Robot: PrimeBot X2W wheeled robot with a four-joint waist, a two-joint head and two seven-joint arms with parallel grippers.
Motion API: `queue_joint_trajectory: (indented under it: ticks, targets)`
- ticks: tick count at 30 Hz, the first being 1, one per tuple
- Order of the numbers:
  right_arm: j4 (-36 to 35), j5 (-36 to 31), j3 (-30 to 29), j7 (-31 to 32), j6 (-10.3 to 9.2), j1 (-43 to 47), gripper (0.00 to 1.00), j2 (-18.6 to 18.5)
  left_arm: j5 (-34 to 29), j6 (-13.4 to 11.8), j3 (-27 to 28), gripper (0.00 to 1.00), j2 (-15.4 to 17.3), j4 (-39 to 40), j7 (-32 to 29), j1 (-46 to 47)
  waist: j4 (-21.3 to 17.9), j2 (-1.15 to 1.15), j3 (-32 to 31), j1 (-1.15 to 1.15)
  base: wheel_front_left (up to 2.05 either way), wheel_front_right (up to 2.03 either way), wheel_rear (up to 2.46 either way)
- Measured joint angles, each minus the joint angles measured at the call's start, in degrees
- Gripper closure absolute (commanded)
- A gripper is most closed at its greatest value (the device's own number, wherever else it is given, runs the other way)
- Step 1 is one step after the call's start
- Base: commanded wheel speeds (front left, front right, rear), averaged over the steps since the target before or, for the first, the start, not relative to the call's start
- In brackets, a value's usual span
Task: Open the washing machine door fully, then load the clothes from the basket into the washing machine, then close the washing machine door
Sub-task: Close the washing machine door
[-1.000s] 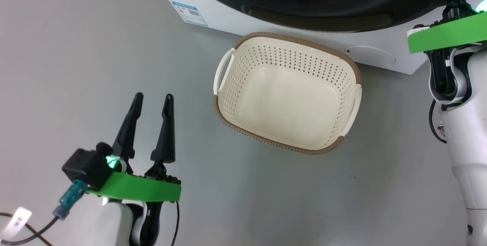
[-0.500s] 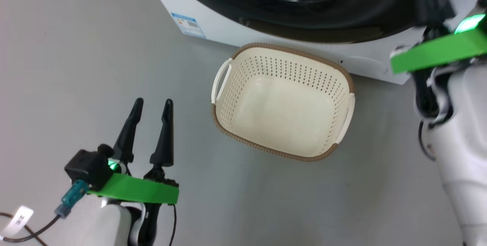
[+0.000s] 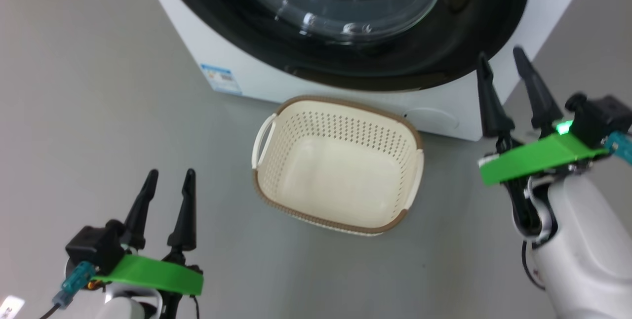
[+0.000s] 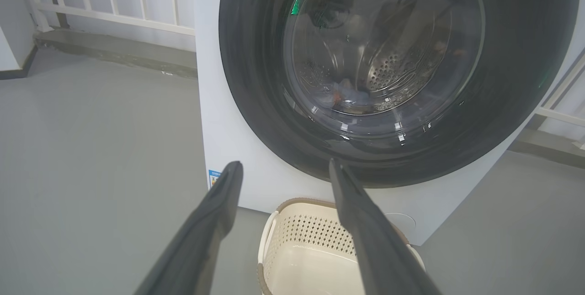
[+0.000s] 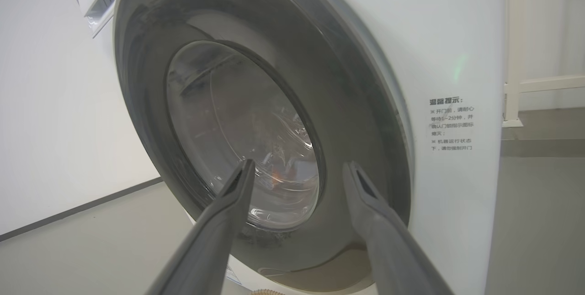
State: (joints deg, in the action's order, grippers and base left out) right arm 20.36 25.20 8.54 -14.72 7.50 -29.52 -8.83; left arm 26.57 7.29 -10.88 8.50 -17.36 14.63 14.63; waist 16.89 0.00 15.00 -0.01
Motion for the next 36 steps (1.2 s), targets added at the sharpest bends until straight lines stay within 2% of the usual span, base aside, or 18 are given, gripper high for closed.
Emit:
queue_joint_trajectory:
  ticks: [14,25,36]
  targets:
    - [-0.7,0.0,-2.2,0.0,-0.01,12.5,0.00,0.9,0.6,0.0,2.3,0.00,3.5,-2.3,0.0,-5.0,-7.1,0.00,-7.5,0.00,0.00,0.00,0.00]
    - [-1.8,-0.1,-3.1,0.0,-0.01,17.3,0.00,-0.4,0.4,0.0,5.2,0.00,4.2,-2.7,0.0,-7.6,-12.4,0.00,-11.2,0.00,0.00,0.00,0.00]
    - [-2.8,0.0,-3.1,0.0,-0.01,21.1,0.00,-1.1,-0.6,0.0,8.7,0.00,4.2,-3.1,0.0,-10.2,-15.7,0.00,-13.1,0.00,0.00,0.00,0.00]
